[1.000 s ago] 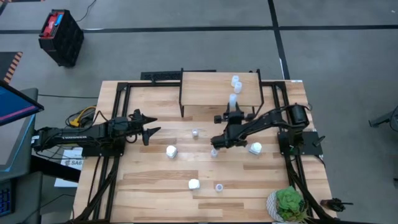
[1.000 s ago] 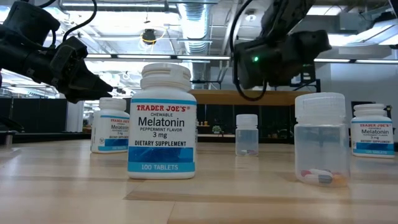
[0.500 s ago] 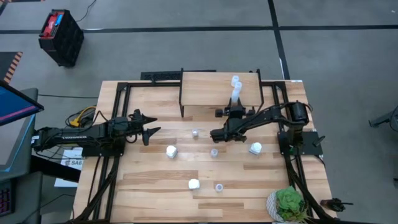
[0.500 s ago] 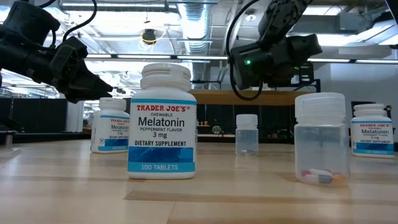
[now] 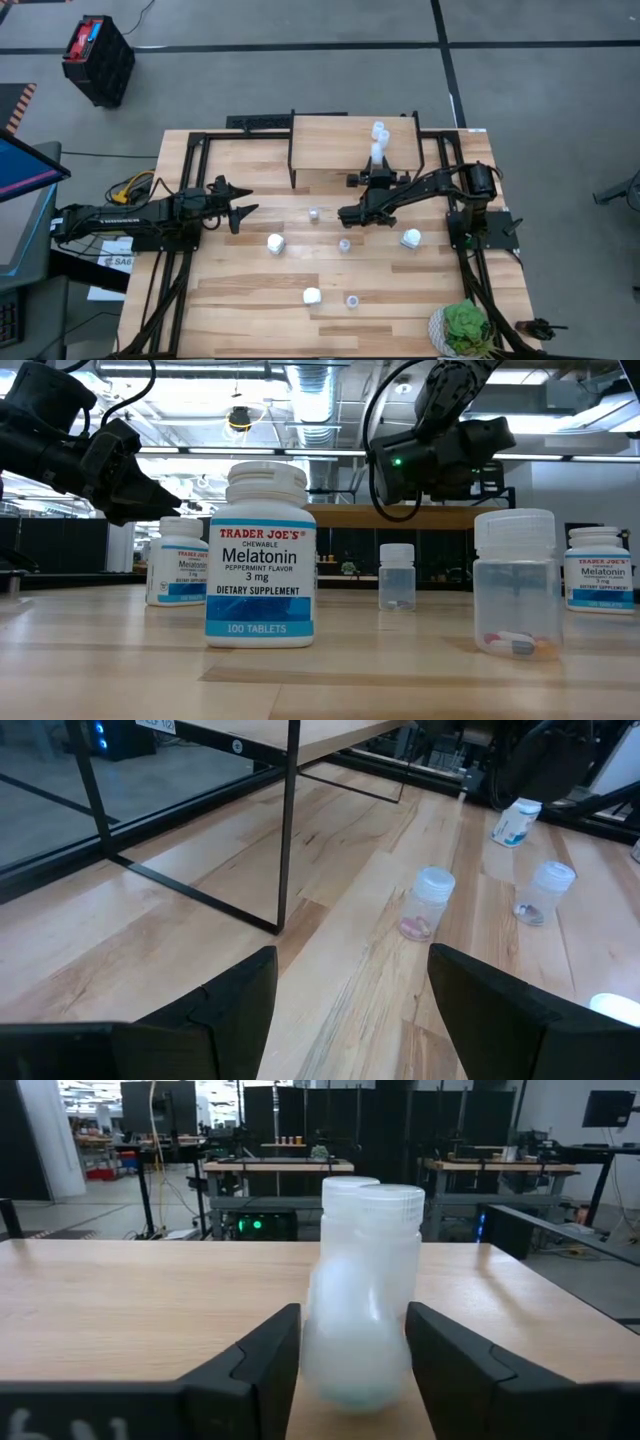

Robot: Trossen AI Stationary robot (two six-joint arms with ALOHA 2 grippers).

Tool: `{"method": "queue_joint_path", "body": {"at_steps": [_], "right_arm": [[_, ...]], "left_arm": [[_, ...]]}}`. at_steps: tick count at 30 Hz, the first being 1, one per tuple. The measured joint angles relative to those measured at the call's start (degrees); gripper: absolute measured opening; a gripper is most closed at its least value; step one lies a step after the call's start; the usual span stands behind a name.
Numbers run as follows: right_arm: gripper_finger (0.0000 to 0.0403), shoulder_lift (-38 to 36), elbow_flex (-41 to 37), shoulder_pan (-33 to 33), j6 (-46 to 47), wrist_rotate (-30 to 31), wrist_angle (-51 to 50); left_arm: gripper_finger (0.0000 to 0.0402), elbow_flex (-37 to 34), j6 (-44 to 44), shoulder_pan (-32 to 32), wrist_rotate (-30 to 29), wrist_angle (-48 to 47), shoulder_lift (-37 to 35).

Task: Pick and place medicine bottles onto shelf by color
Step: Put the white pill bottle on the shelf

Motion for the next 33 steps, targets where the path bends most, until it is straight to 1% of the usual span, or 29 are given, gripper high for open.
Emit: {"method": "queue_joint_path", "body": {"at_steps": [7,11,13,15,17,19,21,24,28,30,33], "right_arm": [[0.0215,0.00,0.00,0.02,0.00,0.00,-0.02],[0.0218,0.00,0.29,1.47,0.30,-0.02,-0.60],[0.0219,-0.04,1.63,3.10,0.43,-0.02,-2.40],[0.0218,-1.10,3.70,4.80,0.44,-0.16,-6.22],[0.0216,-2.79,6.91,6.32,0.44,-1.99,-11.04],[0.0212,-5.10,10.78,6.98,-0.04,-6.31,-18.37],[0.0208,-7.66,15.13,6.60,-3.37,-11.71,-23.86],[0.0201,-11.42,21.78,4.29,-15.05,-23.02,-27.12],[0.0194,-14.91,28.41,-0.71,-34.35,-40.64,-23.60],[0.0192,-15.89,29.70,-3.00,-41.95,-45.66,-19.75],[0.0188,-16.22,30.05,-5.77,-49.45,-49.53,-15.39]], "left_arm": [[0.0247,0.00,-0.04,-0.02,0.00,0.00,0.00],[0.0247,0.00,-0.04,0.00,0.00,0.00,0.00],[0.0247,0.00,-0.07,-0.01,0.00,0.00,0.00],[0.0247,0.00,-0.07,-0.01,0.00,0.00,0.00],[0.0247,0.00,-0.07,-0.02,0.00,0.00,0.00],[0.0247,0.00,-0.09,-0.01,0.00,0.00,-0.01],[0.0247,0.00,-0.11,0.00,0.00,0.00,0.00],[0.0247,0.00,-0.15,-0.02,0.00,0.00,0.00],[0.0247,0.00,-0.17,-0.02,0.00,0.00,0.00],[0.0247,0.00,-0.17,-0.02,0.00,-0.02,0.00],[0.0247,0.00,-0.57,0.00,0.00,-0.01,0.00]]}}
